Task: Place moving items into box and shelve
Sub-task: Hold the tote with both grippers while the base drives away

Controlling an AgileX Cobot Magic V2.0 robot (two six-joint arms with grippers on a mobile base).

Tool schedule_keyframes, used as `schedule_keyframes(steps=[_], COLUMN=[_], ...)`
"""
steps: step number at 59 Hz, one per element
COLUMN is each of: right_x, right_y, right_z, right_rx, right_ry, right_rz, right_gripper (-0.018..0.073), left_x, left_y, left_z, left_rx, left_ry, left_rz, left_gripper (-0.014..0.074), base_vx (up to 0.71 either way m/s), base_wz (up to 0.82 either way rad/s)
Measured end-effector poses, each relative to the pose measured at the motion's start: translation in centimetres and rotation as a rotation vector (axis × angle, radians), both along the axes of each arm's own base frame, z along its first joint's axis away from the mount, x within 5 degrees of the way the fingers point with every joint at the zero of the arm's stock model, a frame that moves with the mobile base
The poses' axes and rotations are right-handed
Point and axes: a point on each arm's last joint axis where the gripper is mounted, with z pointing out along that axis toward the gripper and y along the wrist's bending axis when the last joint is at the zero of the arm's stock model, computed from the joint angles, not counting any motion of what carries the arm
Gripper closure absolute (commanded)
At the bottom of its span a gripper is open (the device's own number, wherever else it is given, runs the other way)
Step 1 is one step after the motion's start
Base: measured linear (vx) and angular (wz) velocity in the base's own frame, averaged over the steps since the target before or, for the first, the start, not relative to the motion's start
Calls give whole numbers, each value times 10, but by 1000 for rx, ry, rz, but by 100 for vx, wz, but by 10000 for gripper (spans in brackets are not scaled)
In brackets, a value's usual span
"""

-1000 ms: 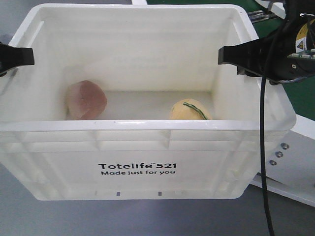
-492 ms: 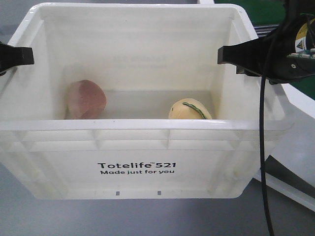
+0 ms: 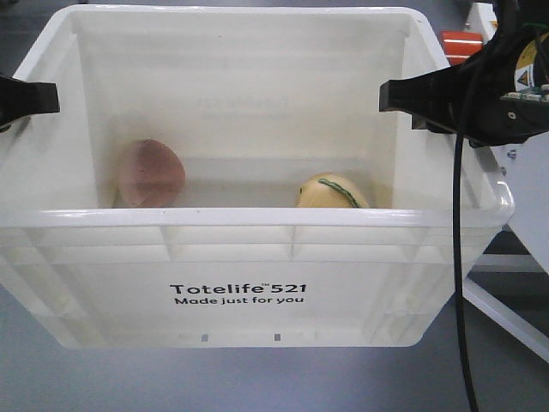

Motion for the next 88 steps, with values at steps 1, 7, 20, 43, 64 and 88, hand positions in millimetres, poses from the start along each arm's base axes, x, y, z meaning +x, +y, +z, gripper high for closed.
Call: schedule_keyframes(steps=[1,7,20,43,64,88], right_x=[0,0,0,0,0,0], right_y=[0,0,0,0,0,0], right_z=[0,0,0,0,0,0], right_rx=[0,0,1,0,-1,1], right_ry=[0,0,0,1,0,0], right_rz=[0,0,1,1,1,1], right_gripper=[474,474,474,474,474,474], left_x=[0,0,0,0,0,0], left_y=[0,0,0,0,0,0], left_z=[0,0,0,0,0,0], left_rx=[0,0,1,1,1,3], left_ry=[0,0,0,0,0,0], left_rz=[0,-1,-1,-1,-1,0], left_gripper=[619,619,619,619,619,619], base_vx=[-11,-10,-9,-8,-10,-14], base_wz=[51,52,53,49,55,64])
